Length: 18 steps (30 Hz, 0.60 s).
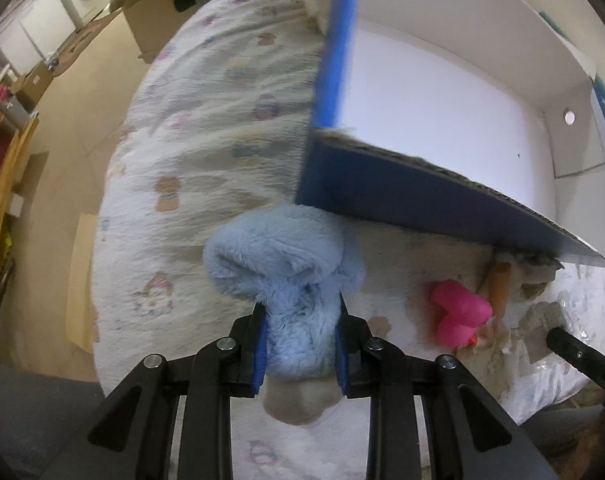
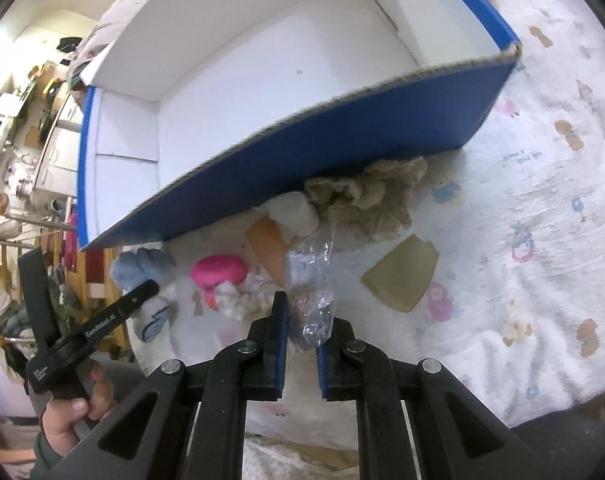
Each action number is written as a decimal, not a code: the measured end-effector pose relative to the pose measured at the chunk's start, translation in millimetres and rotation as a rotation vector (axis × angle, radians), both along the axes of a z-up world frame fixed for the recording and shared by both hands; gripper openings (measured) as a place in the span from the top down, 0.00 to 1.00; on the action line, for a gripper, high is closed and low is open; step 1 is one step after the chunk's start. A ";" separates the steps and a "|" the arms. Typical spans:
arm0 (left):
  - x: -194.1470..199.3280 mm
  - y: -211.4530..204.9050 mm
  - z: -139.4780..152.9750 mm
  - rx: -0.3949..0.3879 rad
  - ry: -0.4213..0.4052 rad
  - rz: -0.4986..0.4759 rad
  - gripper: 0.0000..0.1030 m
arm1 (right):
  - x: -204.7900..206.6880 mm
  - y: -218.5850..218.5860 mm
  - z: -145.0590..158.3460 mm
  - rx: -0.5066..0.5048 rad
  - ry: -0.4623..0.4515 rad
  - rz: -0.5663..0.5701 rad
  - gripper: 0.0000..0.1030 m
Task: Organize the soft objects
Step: 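Carry the slipper and bag over the box and open both tools to drop them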
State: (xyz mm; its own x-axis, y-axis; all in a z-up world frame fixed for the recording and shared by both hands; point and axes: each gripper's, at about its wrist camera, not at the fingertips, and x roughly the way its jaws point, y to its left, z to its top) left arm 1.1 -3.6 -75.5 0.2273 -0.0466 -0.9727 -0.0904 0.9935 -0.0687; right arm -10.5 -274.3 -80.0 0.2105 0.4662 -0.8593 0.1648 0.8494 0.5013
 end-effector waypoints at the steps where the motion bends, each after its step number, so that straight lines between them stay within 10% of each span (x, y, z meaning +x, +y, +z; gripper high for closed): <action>1: -3.6 4.0 2.8 -0.001 0.000 0.008 0.77 | -1.3 -3.1 3.5 0.001 -0.012 0.008 0.86; 18: -46.0 -4.8 104.5 0.031 -0.155 0.014 0.78 | -19.1 -1.0 62.5 0.066 -0.230 0.027 0.87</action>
